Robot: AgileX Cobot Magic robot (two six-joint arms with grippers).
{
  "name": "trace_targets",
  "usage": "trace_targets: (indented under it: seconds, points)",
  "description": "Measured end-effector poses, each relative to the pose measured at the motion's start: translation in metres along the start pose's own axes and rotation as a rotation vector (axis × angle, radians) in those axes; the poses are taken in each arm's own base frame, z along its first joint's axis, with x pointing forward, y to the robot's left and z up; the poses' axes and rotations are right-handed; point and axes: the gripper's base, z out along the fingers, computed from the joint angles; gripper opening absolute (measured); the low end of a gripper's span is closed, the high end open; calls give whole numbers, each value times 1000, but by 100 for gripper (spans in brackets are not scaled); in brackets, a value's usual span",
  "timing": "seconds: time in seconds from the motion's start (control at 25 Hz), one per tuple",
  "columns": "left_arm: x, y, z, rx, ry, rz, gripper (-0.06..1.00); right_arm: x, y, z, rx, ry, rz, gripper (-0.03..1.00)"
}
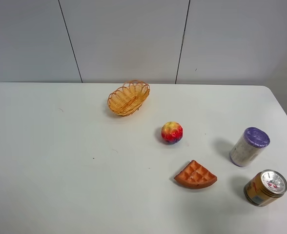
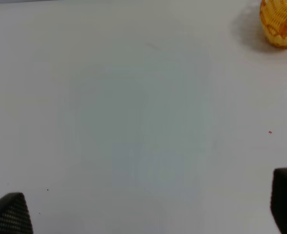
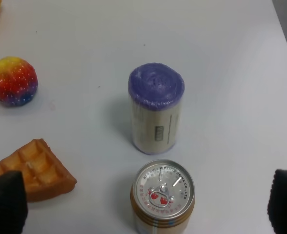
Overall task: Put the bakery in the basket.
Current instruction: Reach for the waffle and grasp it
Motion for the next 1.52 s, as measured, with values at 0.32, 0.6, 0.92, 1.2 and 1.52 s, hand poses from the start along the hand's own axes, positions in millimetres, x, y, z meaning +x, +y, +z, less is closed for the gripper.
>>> trace_targets:
  seconds: [0.32,0.6,0.92,1.2,1.52]
  points:
    - [0,0,0,0,0,0,100,0,1,0,-12,-1,26,99]
    - [0,0,0,0,0,0,100,-18,4,17,-94,130,36,99]
    - [0,0,0,0,0,0,100,-61,7,112,-114,451,54,99]
    - [0,0,0,0,0,0,100,-46,34,183,-219,613,-25,99]
    - [0,0,0,0,0,0,100,-12,77,225,-299,738,-150,99]
